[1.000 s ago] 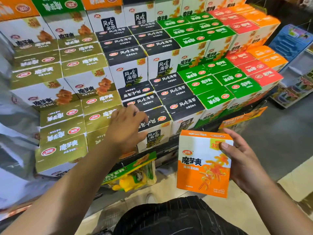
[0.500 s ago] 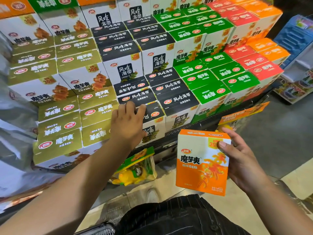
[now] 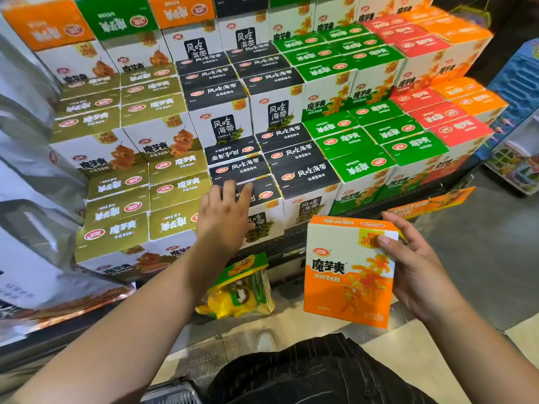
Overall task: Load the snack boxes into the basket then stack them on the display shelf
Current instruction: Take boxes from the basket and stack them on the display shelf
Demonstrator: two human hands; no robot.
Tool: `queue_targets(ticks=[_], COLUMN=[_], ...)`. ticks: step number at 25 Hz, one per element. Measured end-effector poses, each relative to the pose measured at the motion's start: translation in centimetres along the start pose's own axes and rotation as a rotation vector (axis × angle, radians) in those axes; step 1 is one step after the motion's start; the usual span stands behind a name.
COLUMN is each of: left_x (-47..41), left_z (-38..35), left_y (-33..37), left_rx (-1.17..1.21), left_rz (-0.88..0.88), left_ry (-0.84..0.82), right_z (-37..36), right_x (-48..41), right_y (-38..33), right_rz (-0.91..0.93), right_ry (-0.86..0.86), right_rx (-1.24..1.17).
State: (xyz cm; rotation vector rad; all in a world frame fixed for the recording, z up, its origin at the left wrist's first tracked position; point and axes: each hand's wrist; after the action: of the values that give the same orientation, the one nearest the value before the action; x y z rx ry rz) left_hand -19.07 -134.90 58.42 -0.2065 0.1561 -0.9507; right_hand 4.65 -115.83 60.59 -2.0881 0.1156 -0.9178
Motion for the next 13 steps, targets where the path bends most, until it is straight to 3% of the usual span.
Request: queue_targets(ticks=[8, 10, 13], left_x=[0.0, -0.1, 0.0], left_z=[2.2, 3.2, 5.4], left_y=[0.8, 2.0, 4.7], left_rx=[0.126, 0.209, 0.546], left_rz=[0.060, 0.030, -0.090], left_ry=[0.019, 0.129, 0.380], right_z=[1.6, 2.8, 4.2], right_x=[0.4, 1.1, 1.6], right_y=[-1.7, -2.6, -3.8], right_rz=[0.034, 0.062, 0.079], right_ry=[-0.054, -0.055, -0.070], right_rx=[-0.018, -0.001, 0.010])
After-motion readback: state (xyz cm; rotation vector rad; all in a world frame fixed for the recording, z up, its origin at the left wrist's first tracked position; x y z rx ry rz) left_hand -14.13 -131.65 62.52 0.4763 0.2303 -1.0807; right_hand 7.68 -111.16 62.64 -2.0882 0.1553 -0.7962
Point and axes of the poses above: each hand's wrist, its own x-axis away from the middle knuckle, its own z-axis out of the back of the hand, y = z × x, and after that the axes turned 13 degrees about -z, right-handed
